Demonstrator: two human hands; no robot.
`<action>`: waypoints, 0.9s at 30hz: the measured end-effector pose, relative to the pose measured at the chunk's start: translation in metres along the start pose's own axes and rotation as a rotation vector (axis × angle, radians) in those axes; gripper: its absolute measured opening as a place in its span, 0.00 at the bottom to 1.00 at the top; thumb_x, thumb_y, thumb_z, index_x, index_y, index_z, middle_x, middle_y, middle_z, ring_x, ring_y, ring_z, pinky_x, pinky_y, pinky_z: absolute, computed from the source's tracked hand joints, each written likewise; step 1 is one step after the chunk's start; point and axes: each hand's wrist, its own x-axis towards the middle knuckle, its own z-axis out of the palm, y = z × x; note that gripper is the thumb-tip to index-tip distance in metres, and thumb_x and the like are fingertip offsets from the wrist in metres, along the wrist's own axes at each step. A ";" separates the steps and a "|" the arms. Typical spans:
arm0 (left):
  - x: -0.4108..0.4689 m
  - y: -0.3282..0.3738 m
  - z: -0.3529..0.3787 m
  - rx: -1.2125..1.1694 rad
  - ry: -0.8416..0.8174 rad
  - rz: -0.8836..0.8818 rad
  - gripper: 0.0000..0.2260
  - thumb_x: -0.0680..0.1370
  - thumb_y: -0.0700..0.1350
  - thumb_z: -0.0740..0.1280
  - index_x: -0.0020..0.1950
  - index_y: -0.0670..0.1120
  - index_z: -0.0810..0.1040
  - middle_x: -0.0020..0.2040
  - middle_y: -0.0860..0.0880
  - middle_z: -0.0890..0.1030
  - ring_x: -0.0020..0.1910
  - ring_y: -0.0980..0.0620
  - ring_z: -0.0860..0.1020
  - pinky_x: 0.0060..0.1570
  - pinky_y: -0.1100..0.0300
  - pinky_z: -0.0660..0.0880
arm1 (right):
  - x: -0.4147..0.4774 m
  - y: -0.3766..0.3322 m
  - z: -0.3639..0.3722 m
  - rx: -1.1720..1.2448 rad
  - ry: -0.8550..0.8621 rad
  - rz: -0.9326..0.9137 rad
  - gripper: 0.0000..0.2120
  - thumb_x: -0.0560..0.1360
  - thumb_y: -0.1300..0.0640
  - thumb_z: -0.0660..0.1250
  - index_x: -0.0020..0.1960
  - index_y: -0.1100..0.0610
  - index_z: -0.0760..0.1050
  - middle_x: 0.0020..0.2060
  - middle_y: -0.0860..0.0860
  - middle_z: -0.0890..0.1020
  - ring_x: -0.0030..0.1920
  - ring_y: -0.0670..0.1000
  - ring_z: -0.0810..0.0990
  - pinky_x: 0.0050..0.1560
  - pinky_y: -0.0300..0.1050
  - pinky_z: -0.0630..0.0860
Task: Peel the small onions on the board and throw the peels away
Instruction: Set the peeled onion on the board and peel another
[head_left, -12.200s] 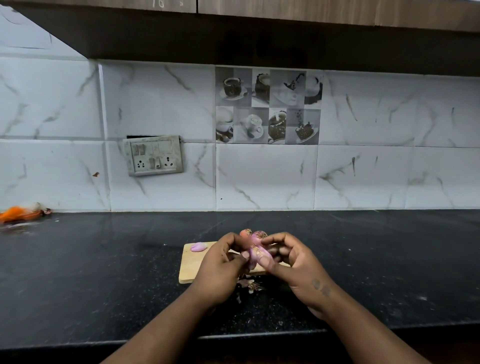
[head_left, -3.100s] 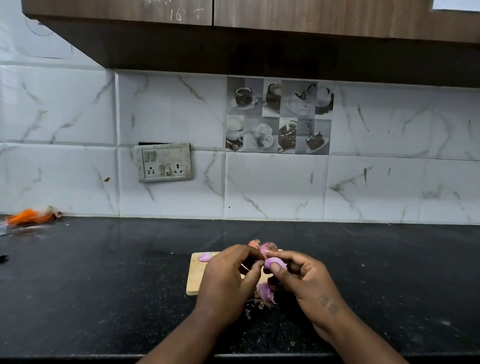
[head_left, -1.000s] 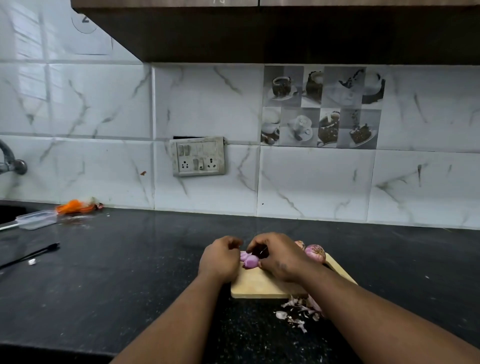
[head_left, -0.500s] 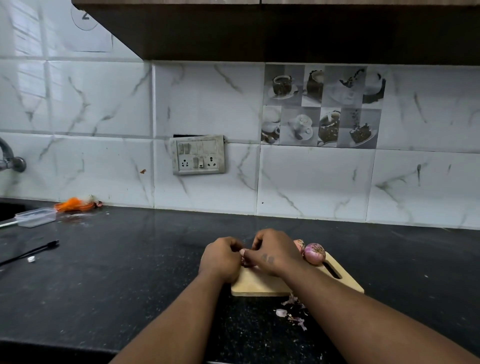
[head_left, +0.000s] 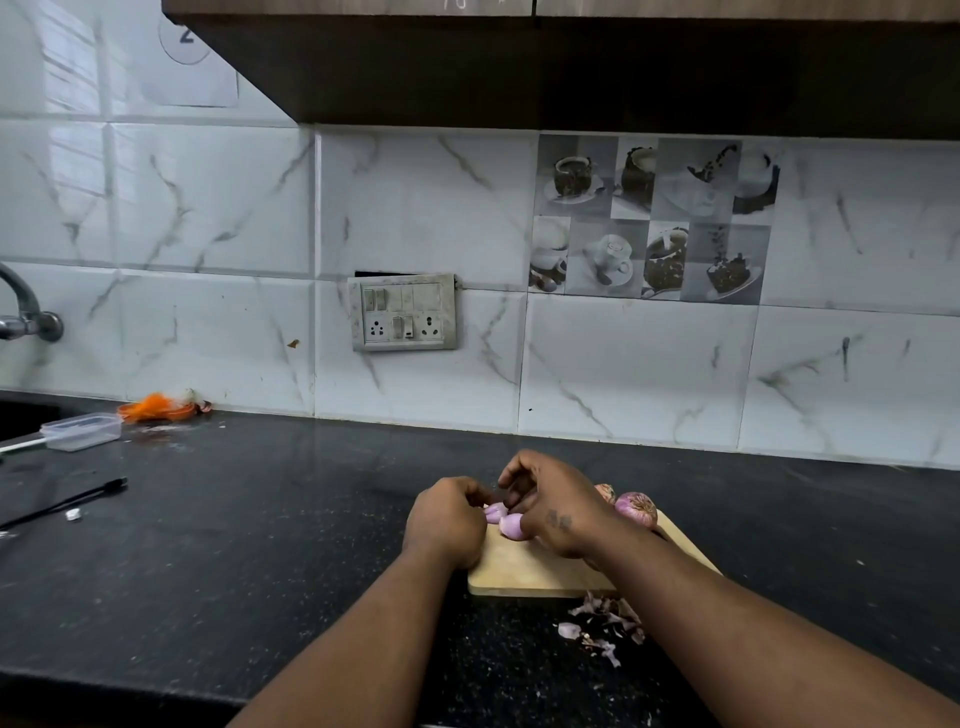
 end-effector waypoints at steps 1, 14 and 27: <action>0.000 0.000 0.000 -0.002 -0.003 0.000 0.11 0.76 0.42 0.67 0.52 0.54 0.86 0.48 0.53 0.86 0.48 0.52 0.82 0.49 0.57 0.80 | 0.000 0.002 -0.001 0.006 -0.025 -0.014 0.20 0.67 0.68 0.77 0.55 0.57 0.78 0.47 0.53 0.85 0.38 0.44 0.84 0.42 0.38 0.79; 0.001 -0.001 0.000 0.013 0.001 0.012 0.19 0.76 0.37 0.61 0.55 0.54 0.86 0.51 0.53 0.86 0.50 0.52 0.82 0.51 0.56 0.80 | -0.002 0.005 -0.008 -0.140 0.072 -0.050 0.18 0.65 0.63 0.78 0.49 0.48 0.77 0.43 0.48 0.84 0.44 0.51 0.83 0.52 0.56 0.82; -0.004 0.006 -0.002 -0.019 0.174 0.016 0.14 0.77 0.41 0.67 0.62 0.51 0.80 0.47 0.54 0.79 0.48 0.52 0.78 0.46 0.58 0.70 | -0.049 0.094 -0.091 -0.200 0.273 0.196 0.19 0.69 0.36 0.75 0.55 0.45 0.80 0.51 0.43 0.84 0.53 0.47 0.82 0.56 0.50 0.80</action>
